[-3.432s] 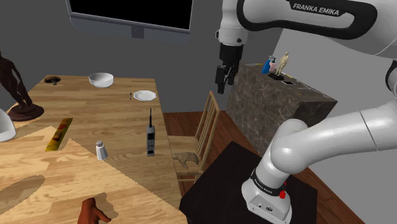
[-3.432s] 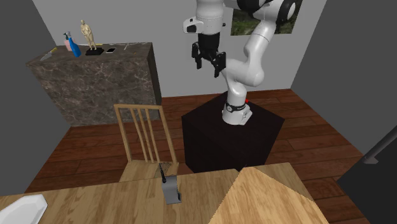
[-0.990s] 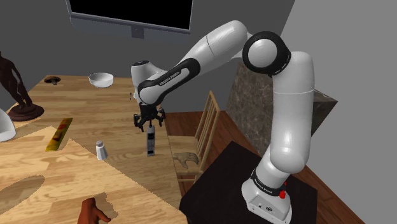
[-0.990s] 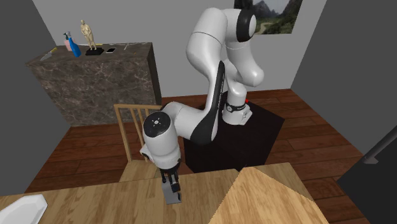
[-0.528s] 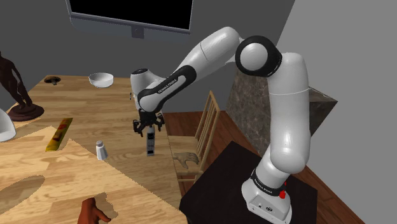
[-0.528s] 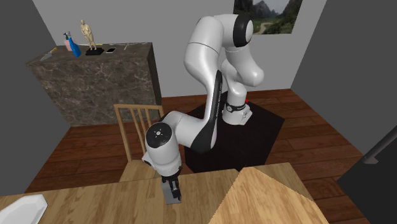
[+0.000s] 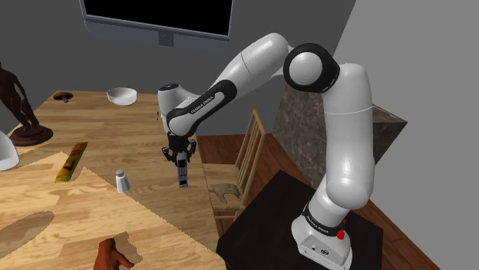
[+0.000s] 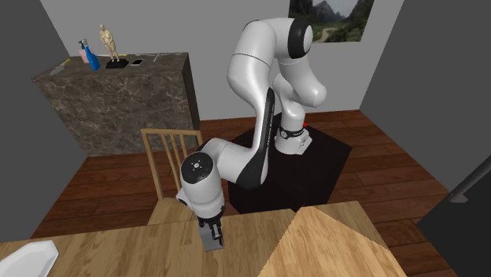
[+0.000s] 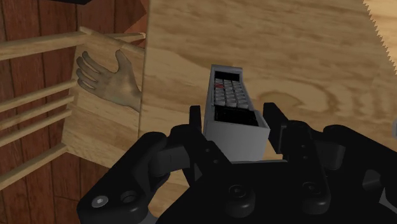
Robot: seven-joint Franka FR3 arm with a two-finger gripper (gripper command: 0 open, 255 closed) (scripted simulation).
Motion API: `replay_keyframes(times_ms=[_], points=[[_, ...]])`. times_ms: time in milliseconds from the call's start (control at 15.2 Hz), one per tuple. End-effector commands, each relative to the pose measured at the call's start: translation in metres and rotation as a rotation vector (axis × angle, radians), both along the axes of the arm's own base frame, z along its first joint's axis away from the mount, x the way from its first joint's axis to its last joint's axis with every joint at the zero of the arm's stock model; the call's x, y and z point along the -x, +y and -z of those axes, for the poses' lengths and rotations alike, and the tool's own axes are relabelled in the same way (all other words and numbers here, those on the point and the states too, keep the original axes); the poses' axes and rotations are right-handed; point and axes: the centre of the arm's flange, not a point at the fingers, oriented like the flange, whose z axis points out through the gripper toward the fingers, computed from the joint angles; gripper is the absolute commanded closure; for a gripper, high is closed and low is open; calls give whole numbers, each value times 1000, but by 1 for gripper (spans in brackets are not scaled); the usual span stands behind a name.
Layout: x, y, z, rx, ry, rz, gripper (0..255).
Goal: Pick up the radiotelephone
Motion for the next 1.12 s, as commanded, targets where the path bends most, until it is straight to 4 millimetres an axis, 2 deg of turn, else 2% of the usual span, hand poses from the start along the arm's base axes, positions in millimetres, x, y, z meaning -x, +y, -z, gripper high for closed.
replay_keyframes(times_ms=[0,132,1056], points=[[1,0,2,1,3,0,255],[0,-1,1,1,3,0,255],[0,-1,-73,1,3,0,255]])
